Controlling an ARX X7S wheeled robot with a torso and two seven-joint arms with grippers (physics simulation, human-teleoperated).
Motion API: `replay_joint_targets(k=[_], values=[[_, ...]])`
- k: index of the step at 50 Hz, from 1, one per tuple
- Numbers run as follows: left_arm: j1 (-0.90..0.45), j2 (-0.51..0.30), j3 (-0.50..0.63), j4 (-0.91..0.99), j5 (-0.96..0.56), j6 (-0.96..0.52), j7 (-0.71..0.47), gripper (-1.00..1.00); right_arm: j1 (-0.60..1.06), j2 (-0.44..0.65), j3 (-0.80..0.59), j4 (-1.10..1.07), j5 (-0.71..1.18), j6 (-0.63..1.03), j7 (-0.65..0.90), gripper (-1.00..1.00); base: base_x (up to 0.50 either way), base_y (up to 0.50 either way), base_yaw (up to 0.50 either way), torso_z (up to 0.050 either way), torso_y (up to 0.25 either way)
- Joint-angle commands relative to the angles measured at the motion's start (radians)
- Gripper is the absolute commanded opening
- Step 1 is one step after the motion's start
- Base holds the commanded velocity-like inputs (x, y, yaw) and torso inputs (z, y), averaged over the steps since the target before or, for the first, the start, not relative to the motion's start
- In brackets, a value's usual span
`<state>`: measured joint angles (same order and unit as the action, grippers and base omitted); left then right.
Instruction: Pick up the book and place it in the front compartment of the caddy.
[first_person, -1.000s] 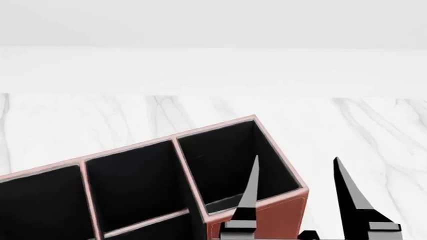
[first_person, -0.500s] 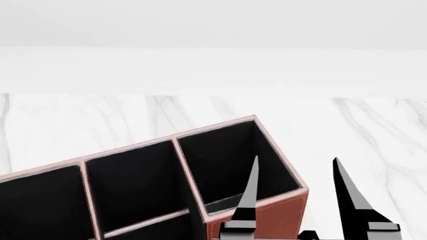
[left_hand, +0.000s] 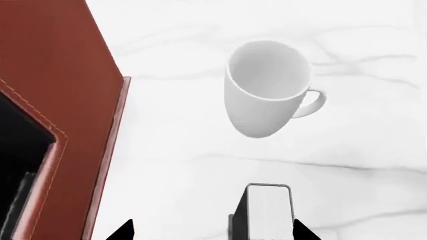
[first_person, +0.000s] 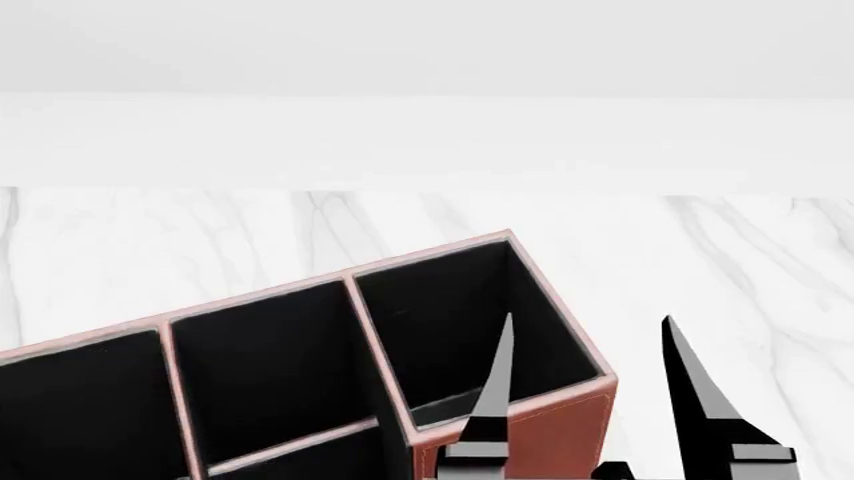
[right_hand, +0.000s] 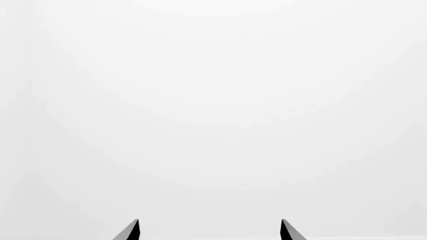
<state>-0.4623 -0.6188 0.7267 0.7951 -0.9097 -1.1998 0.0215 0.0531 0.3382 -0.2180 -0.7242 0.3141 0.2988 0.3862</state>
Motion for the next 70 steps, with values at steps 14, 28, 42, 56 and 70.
replay_joint_targets(k=[14, 28, 42, 56, 70], values=[[-0.020, 0.051, 0.010, 0.055, -0.087, -0.078, -0.061, 1.00, 0.001, 0.007, -0.005, 0.002, 0.006, -0.005, 0.007, 1.00, 0.00, 0.00, 0.00, 0.000, 0.000], [-0.016, 0.094, 0.083, -0.003, -0.088, -0.135, -0.085, 1.00, -0.009, 0.017, 0.000, -0.008, 0.038, -0.036, -0.015, 1.00, 0.00, 0.00, 0.00, 0.000, 0.000], [-0.029, 0.129, 0.103, -0.044, -0.118, -0.206, -0.142, 1.00, 0.009, 0.023, 0.001, -0.006, 0.044, -0.004, 0.002, 1.00, 0.00, 0.00, 0.00, 0.000, 0.000], [-0.032, 0.103, 0.163, -0.078, -0.067, -0.157, -0.117, 1.00, 0.008, 0.025, -0.004, 0.003, 0.036, -0.014, 0.007, 1.00, 0.00, 0.00, 0.00, 0.000, 0.000], [-0.032, 0.088, 0.194, -0.095, -0.040, -0.112, -0.095, -1.00, 0.008, 0.028, -0.011, 0.006, 0.031, -0.018, 0.012, 1.00, 0.00, 0.00, 0.00, 0.000, 0.000]])
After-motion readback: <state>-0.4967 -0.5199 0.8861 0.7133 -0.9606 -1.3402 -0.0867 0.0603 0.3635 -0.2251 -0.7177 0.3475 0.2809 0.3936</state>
